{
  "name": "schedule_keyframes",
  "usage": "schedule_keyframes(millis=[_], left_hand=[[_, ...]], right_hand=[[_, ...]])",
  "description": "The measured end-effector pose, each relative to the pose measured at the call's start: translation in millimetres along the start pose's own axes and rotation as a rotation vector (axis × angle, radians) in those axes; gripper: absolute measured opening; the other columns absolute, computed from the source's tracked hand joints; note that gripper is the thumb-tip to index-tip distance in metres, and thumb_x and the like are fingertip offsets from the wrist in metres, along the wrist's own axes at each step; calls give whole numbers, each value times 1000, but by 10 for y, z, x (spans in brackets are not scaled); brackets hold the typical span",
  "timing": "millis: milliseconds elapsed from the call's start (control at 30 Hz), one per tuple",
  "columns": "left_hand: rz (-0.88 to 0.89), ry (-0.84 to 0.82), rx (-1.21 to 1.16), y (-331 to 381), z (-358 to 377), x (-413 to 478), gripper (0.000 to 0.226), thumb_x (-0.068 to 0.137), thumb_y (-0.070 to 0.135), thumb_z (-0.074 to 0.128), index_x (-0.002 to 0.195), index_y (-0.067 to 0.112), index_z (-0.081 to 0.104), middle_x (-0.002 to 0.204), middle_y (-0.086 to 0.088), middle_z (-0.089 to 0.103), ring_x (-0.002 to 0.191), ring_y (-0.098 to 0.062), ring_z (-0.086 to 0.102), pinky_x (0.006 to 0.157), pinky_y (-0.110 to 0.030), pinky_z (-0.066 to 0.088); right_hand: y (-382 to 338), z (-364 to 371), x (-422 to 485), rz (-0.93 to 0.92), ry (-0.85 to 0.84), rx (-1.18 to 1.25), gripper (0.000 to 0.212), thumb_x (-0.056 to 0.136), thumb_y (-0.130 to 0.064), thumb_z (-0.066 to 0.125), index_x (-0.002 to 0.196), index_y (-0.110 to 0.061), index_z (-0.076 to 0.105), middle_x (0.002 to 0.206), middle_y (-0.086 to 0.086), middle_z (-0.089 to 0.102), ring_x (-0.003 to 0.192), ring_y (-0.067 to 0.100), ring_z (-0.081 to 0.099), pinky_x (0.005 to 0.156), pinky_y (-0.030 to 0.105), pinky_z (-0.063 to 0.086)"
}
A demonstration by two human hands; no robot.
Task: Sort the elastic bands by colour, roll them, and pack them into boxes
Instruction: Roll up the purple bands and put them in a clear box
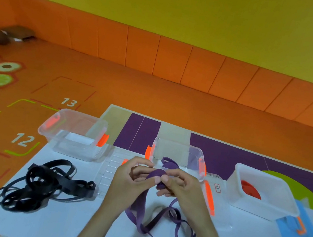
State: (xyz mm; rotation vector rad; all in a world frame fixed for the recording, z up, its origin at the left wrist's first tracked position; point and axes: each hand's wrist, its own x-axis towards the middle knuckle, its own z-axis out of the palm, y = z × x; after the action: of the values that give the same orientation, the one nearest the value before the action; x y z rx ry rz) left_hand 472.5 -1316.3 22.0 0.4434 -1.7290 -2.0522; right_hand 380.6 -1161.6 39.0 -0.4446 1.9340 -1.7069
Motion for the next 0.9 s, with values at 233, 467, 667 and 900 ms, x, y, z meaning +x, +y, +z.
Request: schedule_keyframes(millis=[233,467,667,900], left_hand=[[-86,8,-58,136,19,-47,23,88,9,83,106,23,86,106,-2,83,103,-18,79,83,-16,57],[187,-5,4,826,123,-42,23,90,22,78,112,28,77,94,-3,82,95,-17,78,81,-17,57],[287,-18,-89,1276,251,56,13,84,14,85,97,16,83,97,-2,83,92,-12,79,79,-18,58],[384,-134,-129,1632,305,306,28,85,12,83,113,19,84,114,-3,82,106,-18,78,88,-24,60]], right_hand=[[-192,26,-91,-53,60,35,7,96,-22,78,100,-17,78,84,15,81,75,32,80,68,23,59],[-780,8,-186,-247,70,91,30,82,-40,86,93,-14,76,75,18,79,66,32,79,58,26,59],[-1237,-13,-144,-463,69,60,39,83,-44,79,98,-9,68,71,18,75,61,33,77,58,33,62],[-1549,2,-20,-603,56,177,20,95,-41,74,100,-22,73,79,15,79,67,30,78,63,27,61]])
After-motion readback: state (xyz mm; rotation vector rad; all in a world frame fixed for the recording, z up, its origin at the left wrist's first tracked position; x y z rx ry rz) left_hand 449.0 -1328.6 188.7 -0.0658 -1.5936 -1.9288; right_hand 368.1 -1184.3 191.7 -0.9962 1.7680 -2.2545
